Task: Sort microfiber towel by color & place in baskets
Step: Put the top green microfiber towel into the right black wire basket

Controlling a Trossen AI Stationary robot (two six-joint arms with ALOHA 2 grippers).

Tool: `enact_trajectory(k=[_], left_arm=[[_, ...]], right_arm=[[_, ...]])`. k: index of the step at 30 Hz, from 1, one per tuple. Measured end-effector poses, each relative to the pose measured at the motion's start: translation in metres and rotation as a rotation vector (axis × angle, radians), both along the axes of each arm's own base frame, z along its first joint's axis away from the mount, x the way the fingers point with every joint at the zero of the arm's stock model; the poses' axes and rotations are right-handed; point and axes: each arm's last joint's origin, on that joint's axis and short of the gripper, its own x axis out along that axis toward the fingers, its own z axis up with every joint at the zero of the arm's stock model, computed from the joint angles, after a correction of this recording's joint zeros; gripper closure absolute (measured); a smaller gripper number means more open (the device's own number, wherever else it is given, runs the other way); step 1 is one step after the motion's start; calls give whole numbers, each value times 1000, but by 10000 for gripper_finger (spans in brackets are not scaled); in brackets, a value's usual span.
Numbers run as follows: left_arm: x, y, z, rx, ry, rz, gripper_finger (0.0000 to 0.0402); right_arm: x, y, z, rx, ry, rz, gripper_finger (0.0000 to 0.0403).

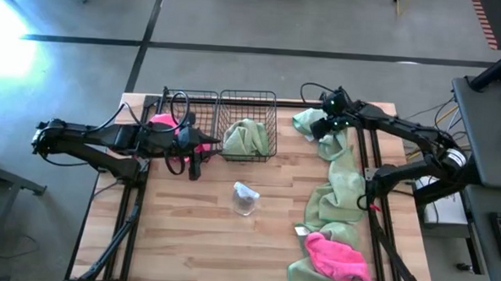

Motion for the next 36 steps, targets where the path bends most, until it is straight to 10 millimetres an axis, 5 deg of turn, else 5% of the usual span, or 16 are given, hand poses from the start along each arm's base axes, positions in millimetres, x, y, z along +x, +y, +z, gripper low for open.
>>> enact_trajectory(k=[21, 30, 36], left_arm=[[0, 0, 0, -1, 0, 1, 286], [0, 0, 0, -18, -4, 7, 286], [0, 0, 0, -31, -10, 13, 286]], right_arm=[[28, -61, 22, 152, 241, 104, 280], [21, -66, 18, 188, 517, 117, 280], [12, -63, 23, 234, 500, 115, 280]])
